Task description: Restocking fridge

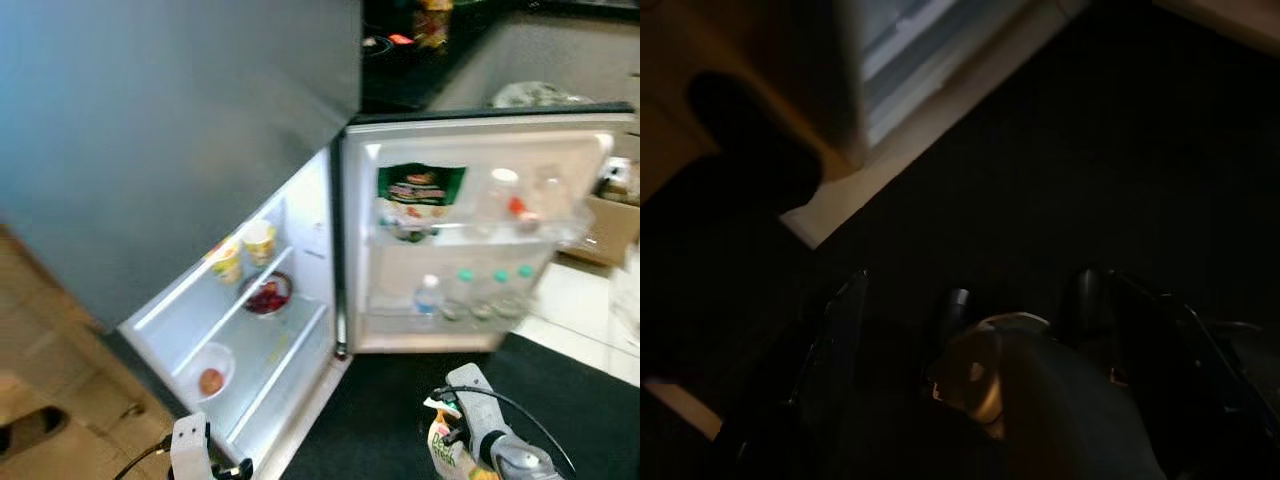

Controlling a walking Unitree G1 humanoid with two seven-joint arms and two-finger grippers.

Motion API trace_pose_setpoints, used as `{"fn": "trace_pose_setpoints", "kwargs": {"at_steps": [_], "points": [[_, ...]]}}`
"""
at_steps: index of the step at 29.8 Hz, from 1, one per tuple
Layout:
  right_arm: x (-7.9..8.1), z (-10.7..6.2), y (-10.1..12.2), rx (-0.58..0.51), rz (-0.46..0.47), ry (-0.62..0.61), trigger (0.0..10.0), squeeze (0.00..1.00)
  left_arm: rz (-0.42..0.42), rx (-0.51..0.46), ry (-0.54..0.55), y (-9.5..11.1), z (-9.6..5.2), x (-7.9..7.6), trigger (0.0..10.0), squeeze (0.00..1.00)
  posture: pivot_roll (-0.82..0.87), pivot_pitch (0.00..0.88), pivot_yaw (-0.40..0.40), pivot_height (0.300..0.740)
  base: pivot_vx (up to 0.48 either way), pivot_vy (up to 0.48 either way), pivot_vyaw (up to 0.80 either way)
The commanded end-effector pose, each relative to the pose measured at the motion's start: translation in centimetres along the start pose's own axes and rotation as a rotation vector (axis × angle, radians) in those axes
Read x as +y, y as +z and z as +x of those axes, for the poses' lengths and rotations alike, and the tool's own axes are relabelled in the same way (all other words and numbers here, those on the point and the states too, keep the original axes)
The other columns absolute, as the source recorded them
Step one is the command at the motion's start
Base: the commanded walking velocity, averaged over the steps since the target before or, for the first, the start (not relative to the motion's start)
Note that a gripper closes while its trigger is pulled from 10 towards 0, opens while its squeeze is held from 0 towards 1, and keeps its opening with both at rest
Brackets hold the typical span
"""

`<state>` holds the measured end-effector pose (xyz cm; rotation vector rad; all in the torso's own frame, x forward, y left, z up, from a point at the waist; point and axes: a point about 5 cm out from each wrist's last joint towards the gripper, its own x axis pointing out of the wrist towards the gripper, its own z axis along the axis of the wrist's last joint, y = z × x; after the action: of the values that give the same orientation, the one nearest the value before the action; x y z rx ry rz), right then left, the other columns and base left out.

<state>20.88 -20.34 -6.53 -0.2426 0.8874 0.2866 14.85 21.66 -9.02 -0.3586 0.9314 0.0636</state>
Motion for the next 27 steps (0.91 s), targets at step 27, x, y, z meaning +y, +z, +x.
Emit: {"fn": "trace_pose_setpoints", "kwargs": {"at_steps": [27], "points": [[-0.14, -0.09, -0.31, 0.007, -0.037, -0.038, 10.0, 0.00, -0.003, 0.041, -0.032, -0.93, -0.02, -0.44, 10.0, 0.00, -0.04, 0.000, 0.036, 0.740, 0.018, -0.192, 0.17]]}}
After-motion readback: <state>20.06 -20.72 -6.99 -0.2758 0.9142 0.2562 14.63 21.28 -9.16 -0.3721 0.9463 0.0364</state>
